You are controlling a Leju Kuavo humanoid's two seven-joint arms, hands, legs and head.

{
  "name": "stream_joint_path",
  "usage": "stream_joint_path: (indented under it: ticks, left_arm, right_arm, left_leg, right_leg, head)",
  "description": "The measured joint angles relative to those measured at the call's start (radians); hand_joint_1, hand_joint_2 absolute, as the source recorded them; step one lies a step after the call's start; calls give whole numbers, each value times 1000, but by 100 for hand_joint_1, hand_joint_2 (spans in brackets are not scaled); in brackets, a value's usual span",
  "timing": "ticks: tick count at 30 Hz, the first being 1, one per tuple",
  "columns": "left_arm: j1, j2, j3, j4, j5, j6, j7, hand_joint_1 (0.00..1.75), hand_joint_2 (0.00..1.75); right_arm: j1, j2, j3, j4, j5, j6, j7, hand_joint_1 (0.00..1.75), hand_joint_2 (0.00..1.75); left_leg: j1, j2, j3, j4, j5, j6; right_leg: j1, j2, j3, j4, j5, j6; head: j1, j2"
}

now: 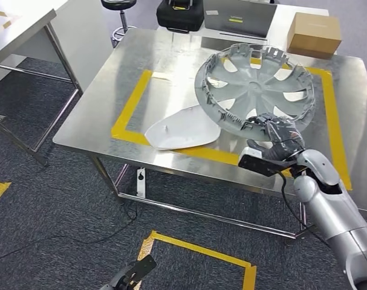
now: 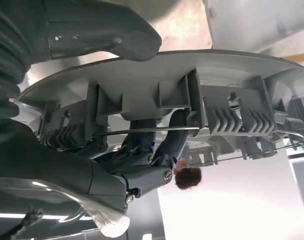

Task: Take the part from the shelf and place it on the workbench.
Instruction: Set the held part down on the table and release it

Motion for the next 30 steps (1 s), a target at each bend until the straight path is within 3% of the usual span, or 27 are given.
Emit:
stream_joint_path:
  ticks: [2,3,4,5,7,9,12,14,17,19,20,21,23,25,28,30]
  left_arm:
    - [0,-1,0,0,-2,-1,0,0,175]
    - [1,-1,0,0,-3,-2,0,0,175]
    - [2,-1,0,0,-4,-2,0,0,175]
    - [3,-1,0,0,-4,-3,0,0,175]
    - [3,-2,0,0,-6,-3,0,0,175]
    - [1,-2,0,0,-11,-5,-1,0,175]
    - [0,-2,0,0,-21,-11,2,0,175]
    - [-1,-3,0,0,-24,-13,4,0,175]
    - [-1,-4,1,0,-26,-14,5,0,175]
    - [0,-5,3,0,-27,-14,5,0,175]
    - [1,-5,4,0,-27,-14,5,0,175]
    - [1,-5,6,0,-27,-13,5,0,175]
    - [1,-5,12,0,-25,-10,5,0,175]
    - [2,-5,16,0,-23,-7,9,0,175]
    - [4,-5,24,0,-25,1,15,0,175]
    - [4,-6,29,0,-30,10,17,0,87]
  right_arm:
    - [-34,13,-2,53,-3,1,-1,175,175]
    - [-43,18,-3,73,-3,1,-1,175,175]
    - [-49,22,-3,90,-4,1,-2,175,175]
    - [-54,26,-3,103,-5,1,-2,175,175]
    - [-68,37,-5,132,-13,3,5,175,175]
    - [-101,53,-7,179,-19,9,21,175,175]
    - [-172,85,-8,268,-5,19,69,175,175]
    - [-215,103,-7,321,11,23,108,175,175]
    - [-268,121,-5,383,40,23,155,175,175]
    - [-291,126,-1,417,65,21,182,175,175]
    - [-301,127,1,431,76,22,195,131,131]
    - [-309,127,4,445,84,23,208,87,87]
    - [-323,127,8,465,95,25,228,0,0]
    - [-336,125,10,483,104,23,241,0,0]
    - [-346,119,12,503,118,21,250,0,0]
    - [-349,113,14,511,123,21,249,0,0]
  left_leg:
    - [-2,0,1,0,-1,6]
    - [-2,-1,2,0,-3,7]
    - [-2,-2,4,1,-5,8]
    - [-1,-3,7,2,-7,8]
    - [0,-5,11,8,-15,3]
    - [-4,-5,4,19,-21,-6]
    - [-7,-5,-8,25,-20,-17]
    - [-6,-3,-19,50,-39,-29]
    - [2,-1,-93,214,-113,-47]
    - [5,-1,-135,294,-126,-50]
    - [6,-1,-134,283,-106,-48]
    - [5,-1,-117,238,-72,-43]
    - [0,-1,-64,111,-7,-30]
    - [-5,-1,-32,38,11,-20]
    - [-5,0,-17,10,5,-10]
    - [1,1,-2,-14,11,-3]
  right_leg:
    - [2,2,-67,137,-54,1]
    - [2,2,-98,192,-64,3]
    - [2,2,-116,214,-56,4]
    - [2,2,-114,196,-28,6]
    - [0,0,-69,73,51,8]
    - [0,0,-25,-28,88,5]
    - [1,2,-16,-51,82,-9]
    - [-3,1,-14,-54,82,-20]
    - [-4,1,-11,-55,81,-32]
    - [-3,3,-8,-55,79,-34]
    - [-3,3,-5,-55,78,-34]
    - [-2,3,-1,-55,76,-34]
    - [-1,3,3,-56,72,-31]
    - [-1,4,1,-59,73,-25]
    - [0,5,0,-68,74,-10]
    - [4,6,-18,-29,43,-7]
  head:
    - [0,0]
    - [0,0]
    - [0,0]
    - [0,0]
    - [0,0]
    - [1,0]
    - [-2,0]
    - [-4,0]
    - [-12,0]
    - [-12,0]
    - [-12,0]
    - [-12,0]
    - [-11,0]
    - [-12,0]
    - [-13,0]
    - [-12,0]
